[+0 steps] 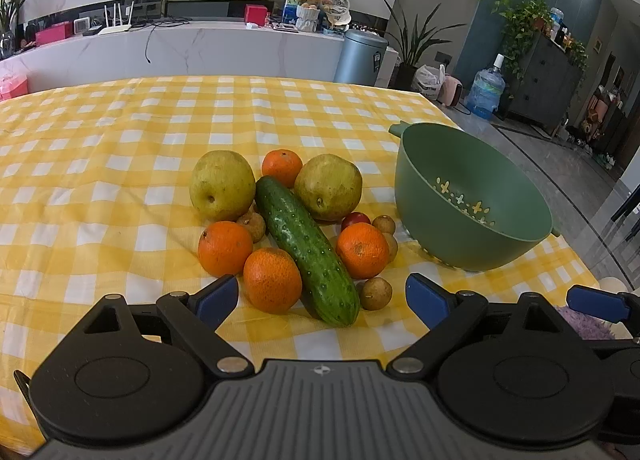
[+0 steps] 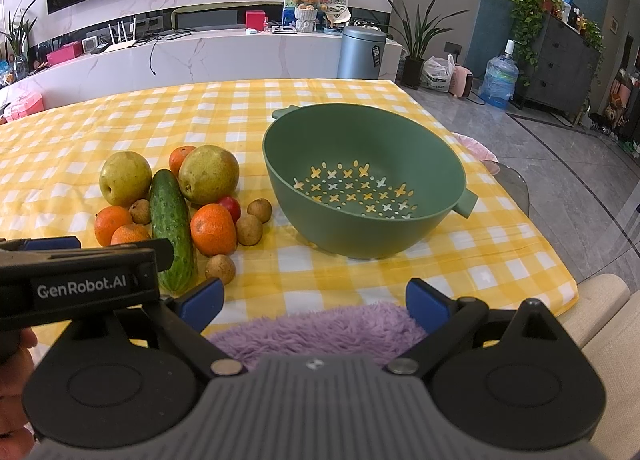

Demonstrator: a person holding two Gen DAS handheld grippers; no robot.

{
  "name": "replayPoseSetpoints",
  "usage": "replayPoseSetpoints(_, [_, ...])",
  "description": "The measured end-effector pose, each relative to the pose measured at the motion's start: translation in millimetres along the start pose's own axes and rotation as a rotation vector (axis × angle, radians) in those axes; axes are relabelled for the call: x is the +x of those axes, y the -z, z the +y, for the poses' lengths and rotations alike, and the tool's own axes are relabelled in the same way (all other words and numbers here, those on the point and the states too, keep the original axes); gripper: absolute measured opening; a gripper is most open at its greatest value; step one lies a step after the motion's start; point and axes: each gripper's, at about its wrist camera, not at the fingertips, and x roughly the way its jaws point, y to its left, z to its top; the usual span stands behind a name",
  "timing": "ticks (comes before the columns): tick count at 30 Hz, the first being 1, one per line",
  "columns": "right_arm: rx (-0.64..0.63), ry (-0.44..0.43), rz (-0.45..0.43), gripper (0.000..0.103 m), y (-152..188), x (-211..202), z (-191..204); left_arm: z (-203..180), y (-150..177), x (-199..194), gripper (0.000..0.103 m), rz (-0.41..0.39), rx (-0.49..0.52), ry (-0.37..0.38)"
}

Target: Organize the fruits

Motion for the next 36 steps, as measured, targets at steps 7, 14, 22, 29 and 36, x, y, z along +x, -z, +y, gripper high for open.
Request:
replayPoseSetpoints(7, [-0.001,0.001,0.001,0.094,-0.1,-0.3,0.0,-0.3,1.0,-0.6,0.103,0.0,0.004,-0.002])
replayPoseSetpoints(14, [-0.001,0.001,0.001,0.094,-0.1,-0.1,0.0,-1.1,0.3,-1.1,0.103,0.001,0.005,-0.002])
replayPoseSetpoints(22, [-0.002,0.002,0.002,0.094,-0.3,-0.1,0.4,-1.2,0.4,-1.0,0.103,0.002,0.005,-0.002])
replayPoseSetpoints(29, [-0.003,0.003,0.003,0.094,-0.4,0.1,0.7,-1.6,0.5,-0.3,0.103,0.004,0.005,-0.002])
replayPoseSetpoints(36, [-0.009,0.001,0.008,0.092,-0.7,0.2,1.0,2.7,1.2,-0.5,0.103,0.011,-0.021,0.006])
